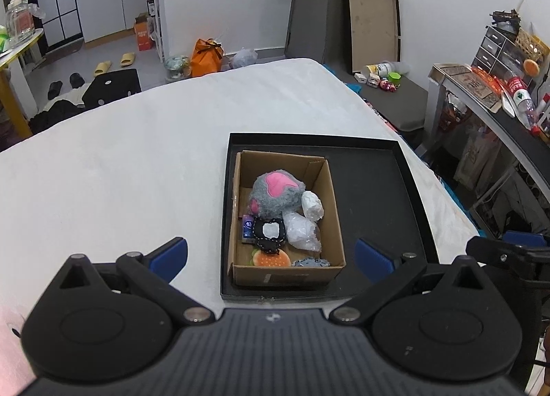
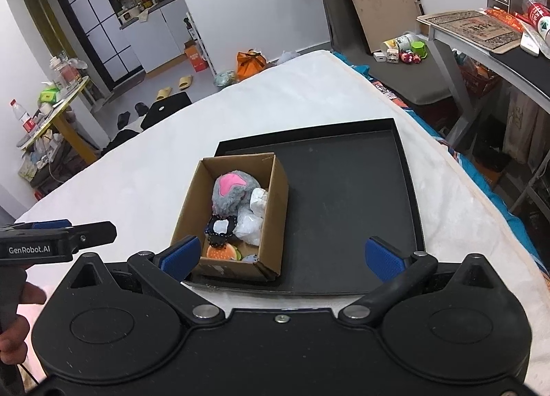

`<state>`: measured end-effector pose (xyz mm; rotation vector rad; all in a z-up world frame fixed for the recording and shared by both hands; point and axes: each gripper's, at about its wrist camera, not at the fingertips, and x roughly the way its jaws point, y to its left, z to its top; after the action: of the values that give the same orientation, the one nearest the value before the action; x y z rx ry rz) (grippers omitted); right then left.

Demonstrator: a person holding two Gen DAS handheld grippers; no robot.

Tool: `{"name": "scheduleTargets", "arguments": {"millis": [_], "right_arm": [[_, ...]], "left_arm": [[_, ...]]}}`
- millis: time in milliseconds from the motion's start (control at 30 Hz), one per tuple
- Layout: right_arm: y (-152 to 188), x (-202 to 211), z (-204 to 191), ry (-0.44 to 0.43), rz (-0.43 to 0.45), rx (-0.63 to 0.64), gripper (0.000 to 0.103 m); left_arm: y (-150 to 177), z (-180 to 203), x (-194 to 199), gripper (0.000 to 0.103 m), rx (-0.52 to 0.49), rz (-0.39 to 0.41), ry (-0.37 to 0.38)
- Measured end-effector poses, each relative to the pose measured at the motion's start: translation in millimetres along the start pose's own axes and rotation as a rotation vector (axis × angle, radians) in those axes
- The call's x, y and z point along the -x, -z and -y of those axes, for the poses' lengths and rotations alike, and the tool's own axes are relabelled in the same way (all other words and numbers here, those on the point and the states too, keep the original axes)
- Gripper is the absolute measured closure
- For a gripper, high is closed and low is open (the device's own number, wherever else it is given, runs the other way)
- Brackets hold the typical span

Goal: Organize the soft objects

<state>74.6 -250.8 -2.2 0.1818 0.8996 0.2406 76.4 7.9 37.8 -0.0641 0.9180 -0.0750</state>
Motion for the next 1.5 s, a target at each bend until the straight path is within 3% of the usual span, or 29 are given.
{"name": "scheduleTargets", "arguments": {"millis": [1500], "right_arm": [[9.7,-1.0,-5.9,-0.009,-0.016,0.005,0.000]], "left_arm": [[12.6,4.6,1.3,0.000,0.002,-0.006,-0.024]]}}
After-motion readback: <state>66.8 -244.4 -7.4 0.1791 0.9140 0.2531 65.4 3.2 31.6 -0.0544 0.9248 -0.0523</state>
